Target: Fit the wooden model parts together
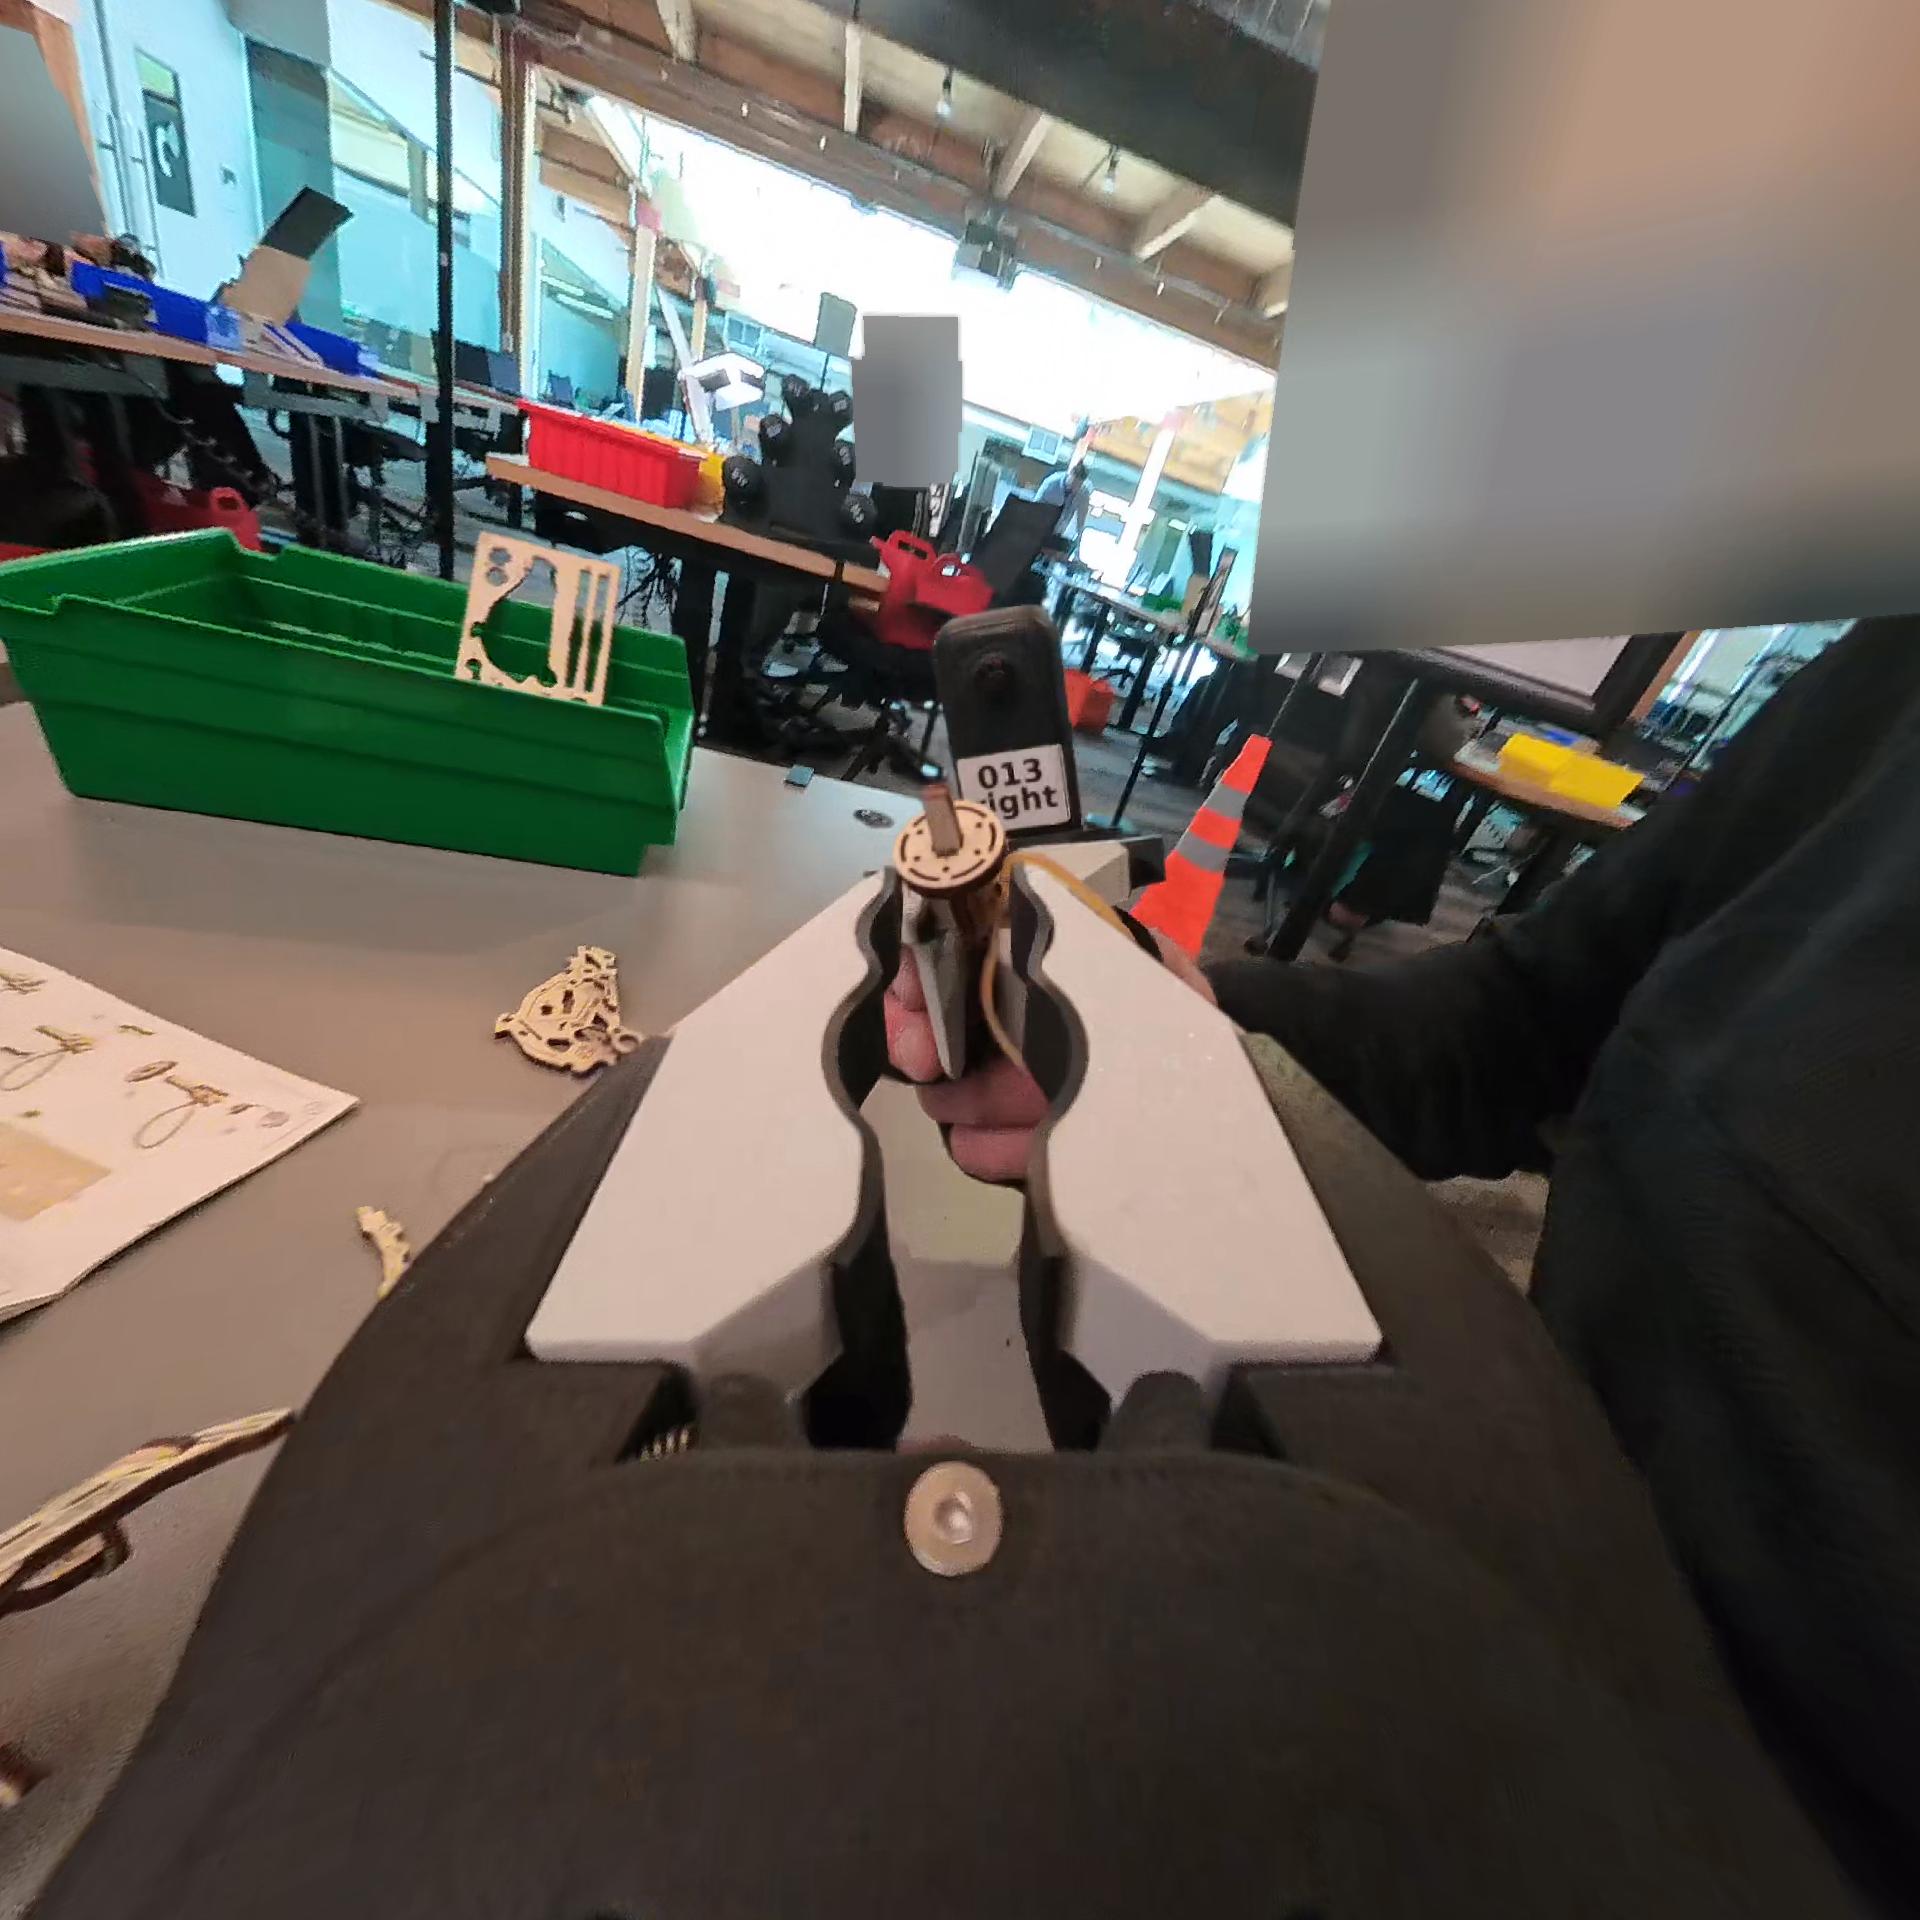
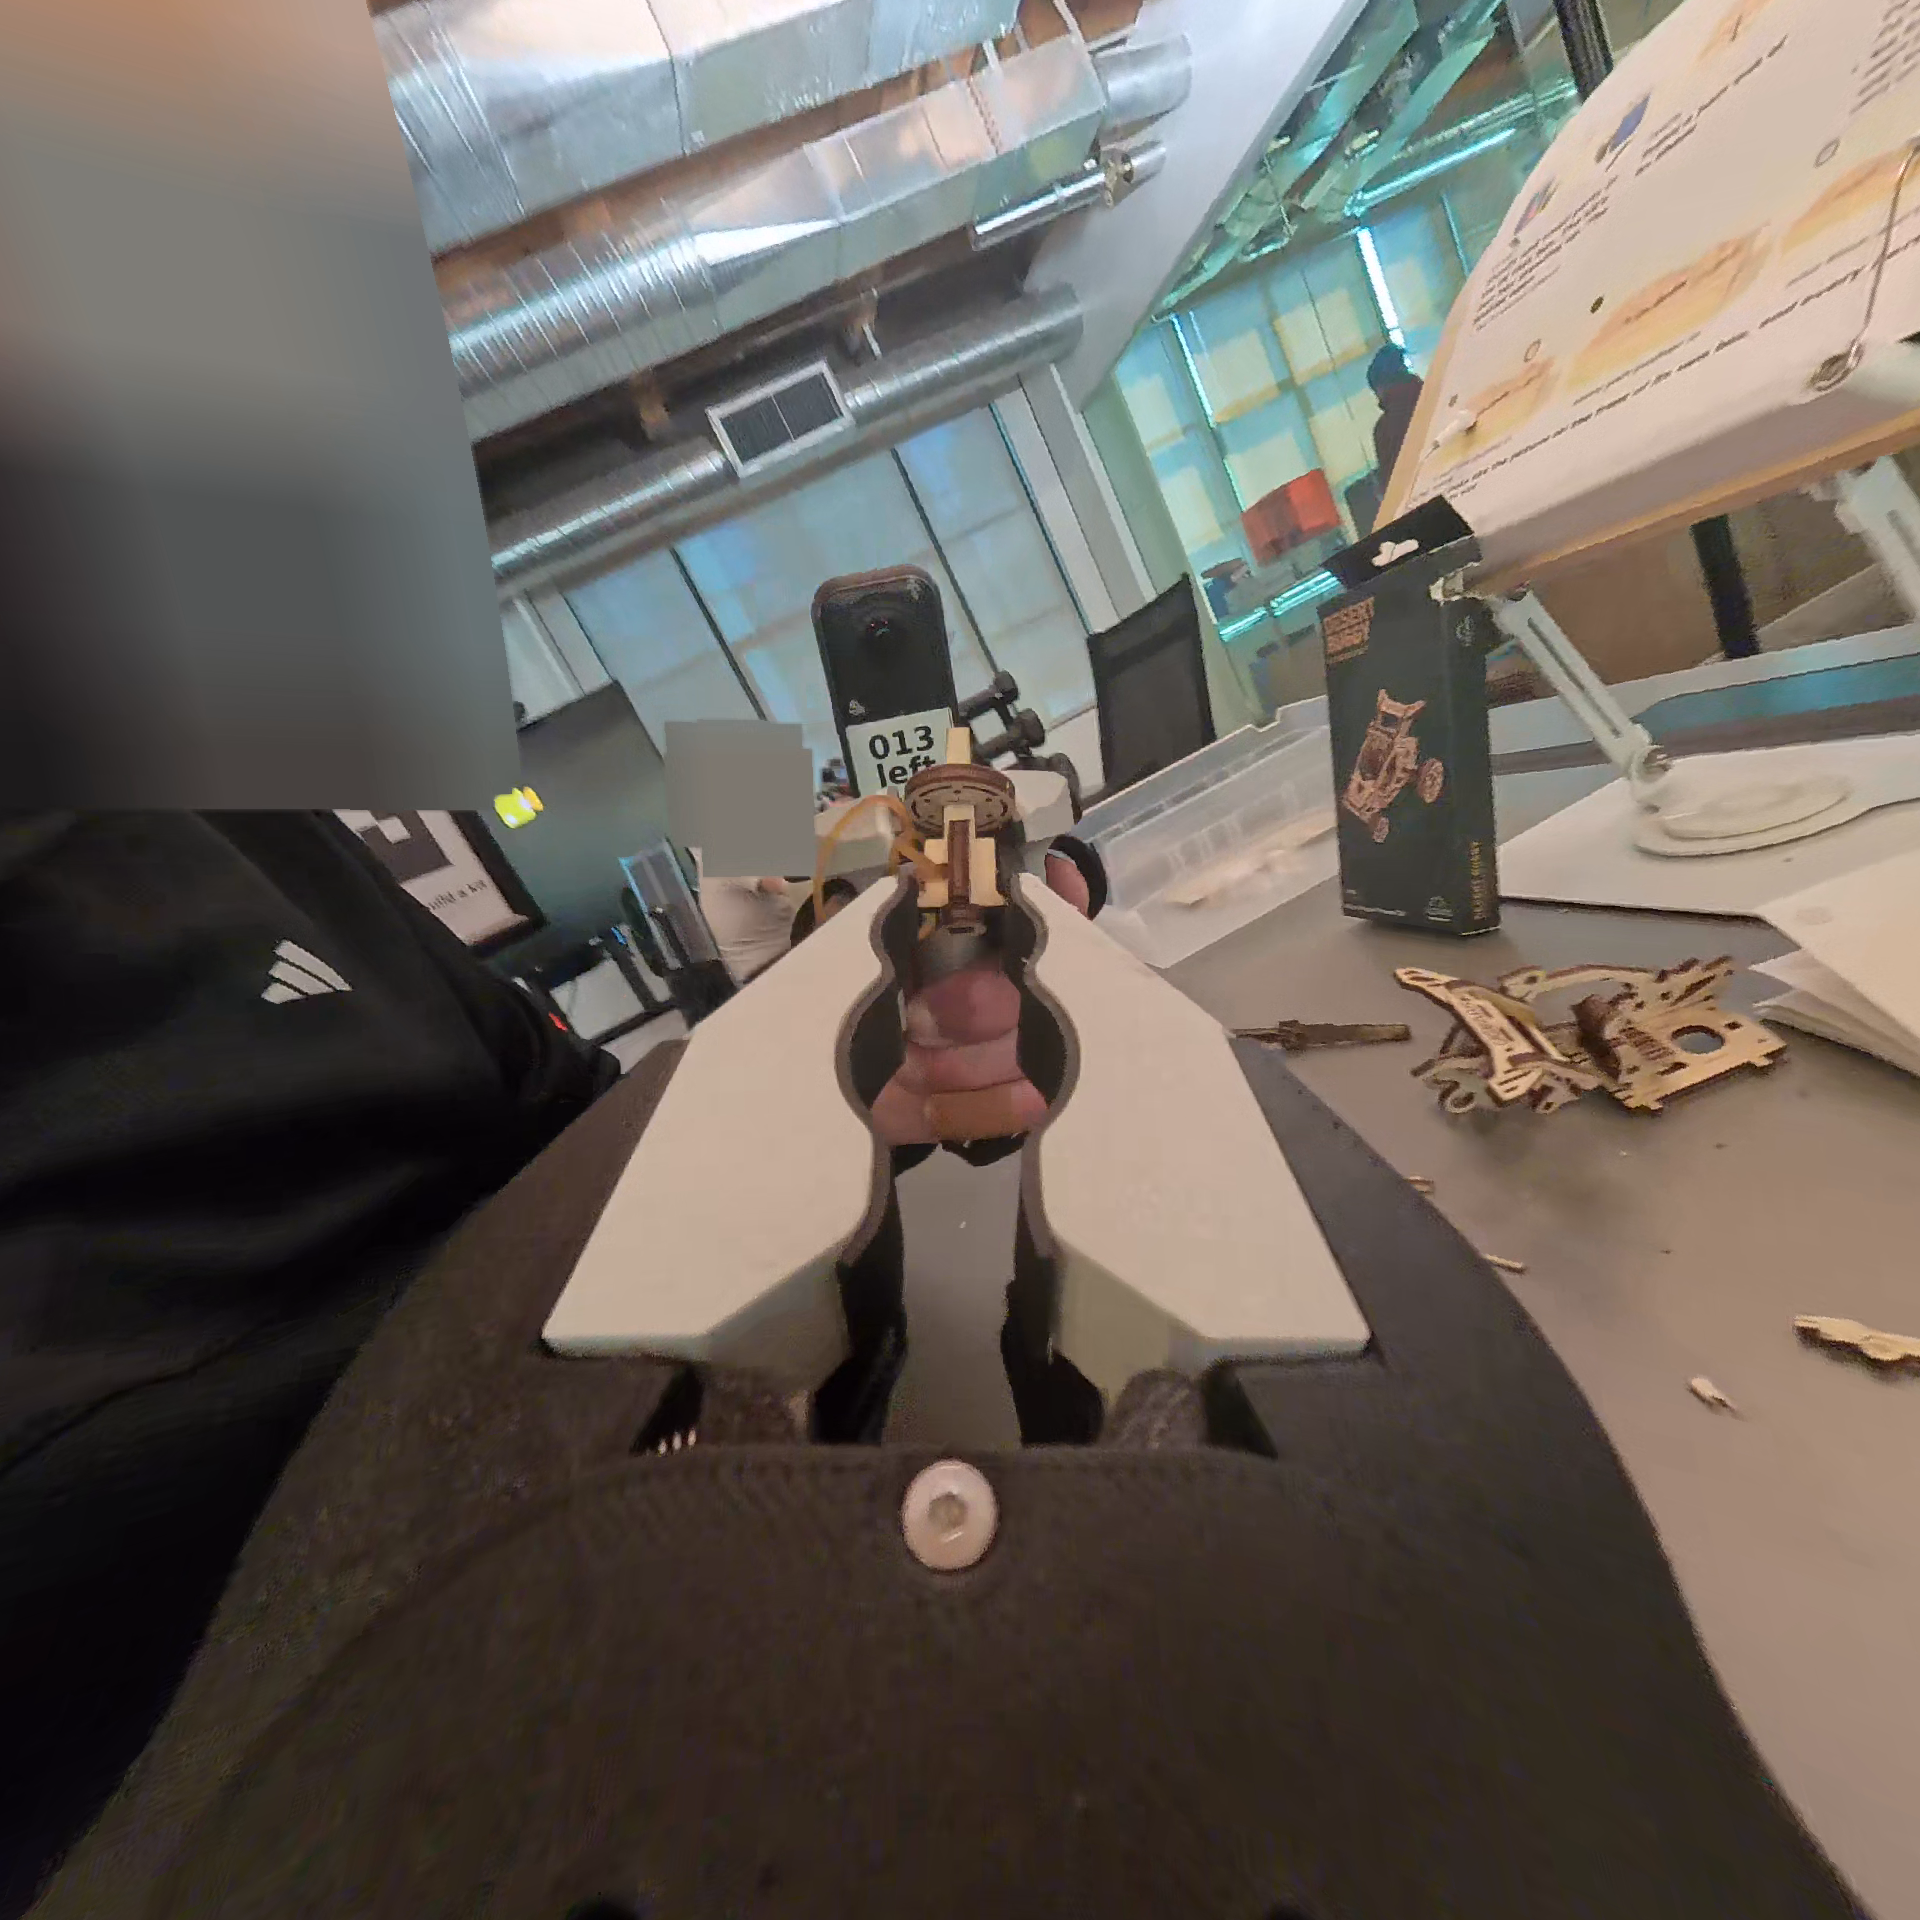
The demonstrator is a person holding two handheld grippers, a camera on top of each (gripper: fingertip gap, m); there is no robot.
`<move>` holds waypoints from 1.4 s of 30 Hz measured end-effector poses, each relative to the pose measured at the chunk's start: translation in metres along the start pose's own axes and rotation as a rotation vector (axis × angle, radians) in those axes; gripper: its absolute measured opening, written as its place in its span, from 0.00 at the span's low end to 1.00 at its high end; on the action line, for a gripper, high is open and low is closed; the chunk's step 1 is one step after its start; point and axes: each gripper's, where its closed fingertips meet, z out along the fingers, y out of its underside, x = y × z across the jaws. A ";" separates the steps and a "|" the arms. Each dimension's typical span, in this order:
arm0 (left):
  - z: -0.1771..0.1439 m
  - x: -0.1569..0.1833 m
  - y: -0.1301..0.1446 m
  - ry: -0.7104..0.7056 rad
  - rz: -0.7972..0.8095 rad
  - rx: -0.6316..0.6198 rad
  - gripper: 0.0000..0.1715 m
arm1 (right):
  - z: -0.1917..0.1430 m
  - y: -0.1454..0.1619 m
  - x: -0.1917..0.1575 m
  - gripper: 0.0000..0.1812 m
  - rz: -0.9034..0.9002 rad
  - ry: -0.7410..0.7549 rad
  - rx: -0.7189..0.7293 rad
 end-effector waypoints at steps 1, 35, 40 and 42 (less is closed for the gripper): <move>0.000 0.000 0.000 0.009 -0.004 0.013 0.08 | 0.001 0.000 -0.001 0.07 -0.013 0.005 -0.006; 0.014 -0.035 0.013 -0.084 0.022 -0.023 0.05 | -0.017 0.009 0.045 0.14 -0.584 0.619 -0.503; 0.022 -0.024 0.040 -0.194 0.372 -0.190 0.05 | -0.038 0.006 0.027 0.16 -0.502 0.540 -0.431; 0.027 -0.015 0.051 -0.248 0.571 -0.252 0.05 | -0.040 0.006 0.017 0.14 -0.518 0.515 -0.417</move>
